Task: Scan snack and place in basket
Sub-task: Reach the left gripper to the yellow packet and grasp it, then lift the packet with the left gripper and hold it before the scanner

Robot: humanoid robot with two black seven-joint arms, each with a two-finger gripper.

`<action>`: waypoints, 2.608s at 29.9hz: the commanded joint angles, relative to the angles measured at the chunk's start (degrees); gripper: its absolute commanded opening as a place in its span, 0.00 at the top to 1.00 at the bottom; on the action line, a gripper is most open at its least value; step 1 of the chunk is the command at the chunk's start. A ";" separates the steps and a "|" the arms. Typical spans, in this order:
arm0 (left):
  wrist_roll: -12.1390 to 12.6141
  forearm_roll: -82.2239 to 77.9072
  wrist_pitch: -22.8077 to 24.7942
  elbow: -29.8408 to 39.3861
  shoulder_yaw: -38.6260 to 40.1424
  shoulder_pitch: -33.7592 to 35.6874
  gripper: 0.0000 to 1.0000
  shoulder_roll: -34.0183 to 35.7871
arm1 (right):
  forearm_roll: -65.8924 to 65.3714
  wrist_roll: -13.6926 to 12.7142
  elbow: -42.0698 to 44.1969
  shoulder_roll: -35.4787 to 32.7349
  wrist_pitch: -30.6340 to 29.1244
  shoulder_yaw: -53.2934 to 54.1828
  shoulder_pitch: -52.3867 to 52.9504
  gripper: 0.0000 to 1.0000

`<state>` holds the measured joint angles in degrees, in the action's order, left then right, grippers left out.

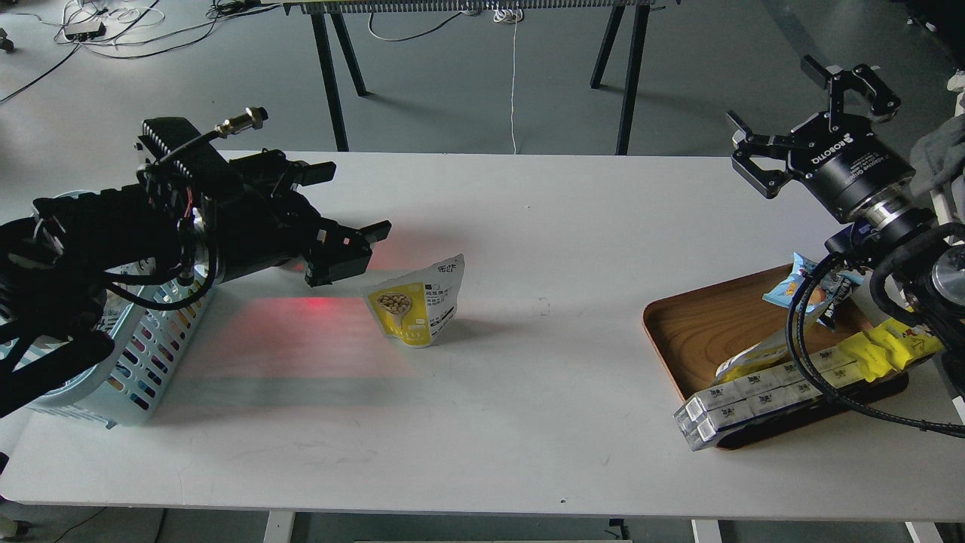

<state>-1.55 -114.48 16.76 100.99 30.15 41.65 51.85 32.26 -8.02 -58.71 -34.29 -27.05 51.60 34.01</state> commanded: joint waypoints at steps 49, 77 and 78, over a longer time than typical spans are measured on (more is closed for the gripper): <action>0.50 -10.52 2.75 -7.21 -0.53 -9.83 0.21 -11.24 | -0.18 0.37 -0.71 -0.43 0.33 1.58 -2.64 0.04; -1.17 -10.52 2.66 -7.38 -0.53 -10.45 0.99 -10.81 | -0.27 0.37 -1.06 -0.08 0.33 2.02 -2.81 0.04; -1.09 -10.52 2.57 -7.38 -0.44 -10.45 1.00 -10.81 | -0.27 0.37 -1.06 -0.08 0.33 2.02 -2.81 0.04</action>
<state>-2.64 -125.00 19.48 93.61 29.65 31.20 40.99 31.99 -7.65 -59.71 -34.36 -26.72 53.63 31.23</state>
